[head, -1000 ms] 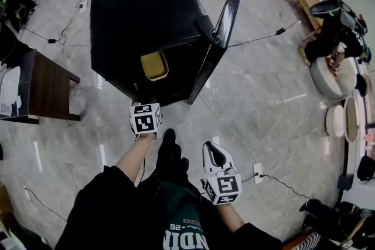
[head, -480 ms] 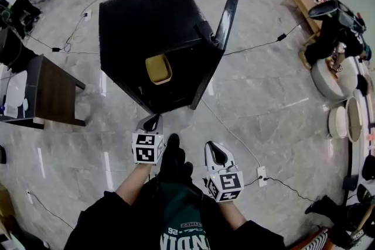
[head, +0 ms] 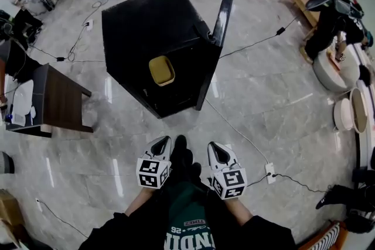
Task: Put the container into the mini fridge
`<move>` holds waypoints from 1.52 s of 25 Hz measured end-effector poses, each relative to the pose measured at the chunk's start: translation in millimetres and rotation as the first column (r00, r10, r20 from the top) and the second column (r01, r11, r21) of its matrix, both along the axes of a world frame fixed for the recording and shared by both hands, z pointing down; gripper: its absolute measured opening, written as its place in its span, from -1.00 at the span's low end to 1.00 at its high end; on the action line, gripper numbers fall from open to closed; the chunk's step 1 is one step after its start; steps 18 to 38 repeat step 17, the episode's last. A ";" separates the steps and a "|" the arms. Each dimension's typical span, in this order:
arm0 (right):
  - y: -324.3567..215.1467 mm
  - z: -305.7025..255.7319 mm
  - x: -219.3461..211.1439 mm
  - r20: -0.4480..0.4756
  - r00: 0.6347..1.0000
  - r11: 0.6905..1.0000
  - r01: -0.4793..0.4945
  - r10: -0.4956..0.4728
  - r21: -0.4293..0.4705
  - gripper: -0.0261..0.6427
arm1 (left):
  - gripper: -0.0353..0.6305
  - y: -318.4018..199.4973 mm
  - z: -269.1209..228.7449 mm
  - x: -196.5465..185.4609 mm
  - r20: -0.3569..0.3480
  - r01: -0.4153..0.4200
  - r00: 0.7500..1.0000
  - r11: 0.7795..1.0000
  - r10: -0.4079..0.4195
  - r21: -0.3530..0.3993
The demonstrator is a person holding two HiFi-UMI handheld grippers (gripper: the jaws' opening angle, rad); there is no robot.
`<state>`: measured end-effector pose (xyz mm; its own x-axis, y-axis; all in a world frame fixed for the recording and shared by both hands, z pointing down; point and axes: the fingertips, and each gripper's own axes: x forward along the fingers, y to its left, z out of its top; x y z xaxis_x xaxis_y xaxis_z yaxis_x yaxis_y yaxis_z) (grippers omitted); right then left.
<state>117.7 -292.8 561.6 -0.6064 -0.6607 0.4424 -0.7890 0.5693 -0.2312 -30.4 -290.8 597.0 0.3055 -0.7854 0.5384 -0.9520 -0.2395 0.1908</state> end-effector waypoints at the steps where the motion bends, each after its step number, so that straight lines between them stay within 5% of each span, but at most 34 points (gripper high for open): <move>1: 1.2 -0.1 -0.2 0.001 1.000 1.000 0.003 -0.003 0.000 -0.82 | -0.85 4.9 0.1 0.6 -0.005 -0.006 1.000 1.000 0.006 -0.002; 38: 6.5 5.5 -2.0 0.000 1.000 1.000 0.012 -0.012 -0.011 -0.82 | -0.85 7.4 8.1 -7.2 0.011 -0.027 1.000 0.999 0.028 -0.026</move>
